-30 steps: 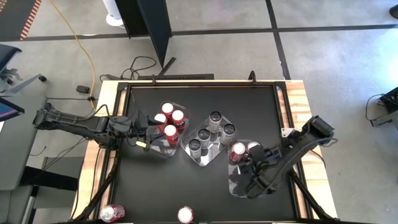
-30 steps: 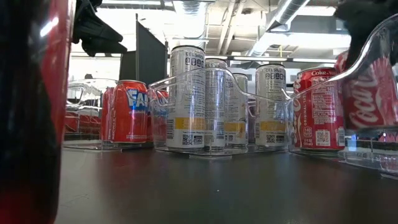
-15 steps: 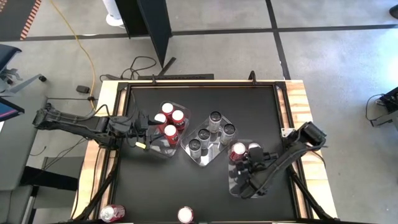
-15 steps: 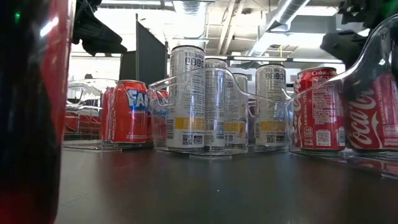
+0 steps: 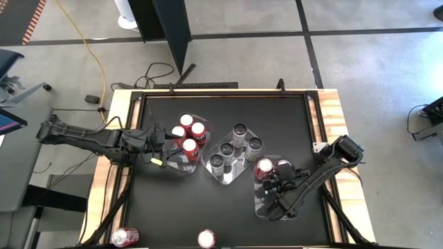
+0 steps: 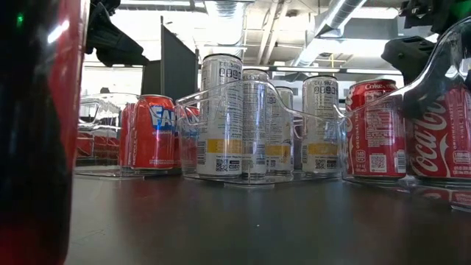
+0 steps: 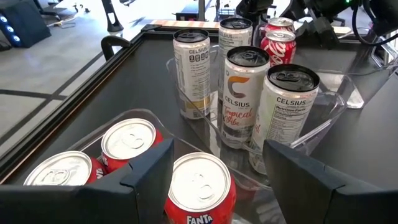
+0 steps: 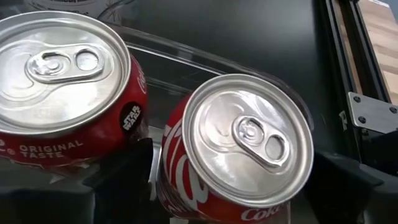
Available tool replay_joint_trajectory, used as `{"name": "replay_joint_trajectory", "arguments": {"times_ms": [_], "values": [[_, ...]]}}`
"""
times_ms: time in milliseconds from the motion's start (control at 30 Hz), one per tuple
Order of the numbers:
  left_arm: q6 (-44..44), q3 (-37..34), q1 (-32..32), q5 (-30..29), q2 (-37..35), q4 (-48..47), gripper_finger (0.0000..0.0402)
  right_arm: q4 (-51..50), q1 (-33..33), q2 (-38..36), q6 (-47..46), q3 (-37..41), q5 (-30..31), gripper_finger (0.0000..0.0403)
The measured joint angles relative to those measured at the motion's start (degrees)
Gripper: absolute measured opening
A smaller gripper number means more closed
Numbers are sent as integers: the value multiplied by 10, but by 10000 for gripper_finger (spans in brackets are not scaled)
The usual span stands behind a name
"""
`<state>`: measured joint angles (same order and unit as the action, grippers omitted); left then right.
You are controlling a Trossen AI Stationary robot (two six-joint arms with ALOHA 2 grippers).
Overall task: Sort soda cans
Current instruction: Put the red soda can into the right transparent bin
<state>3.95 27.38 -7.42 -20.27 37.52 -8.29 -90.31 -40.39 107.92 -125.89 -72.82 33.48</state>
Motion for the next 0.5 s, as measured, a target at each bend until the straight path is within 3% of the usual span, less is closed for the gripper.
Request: {"name": "replay_joint_trajectory", "arguments": {"times_ms": [500], "values": [[4,0,0,0,0,0,239,3,-13,-34,38,0,23,391]]}}
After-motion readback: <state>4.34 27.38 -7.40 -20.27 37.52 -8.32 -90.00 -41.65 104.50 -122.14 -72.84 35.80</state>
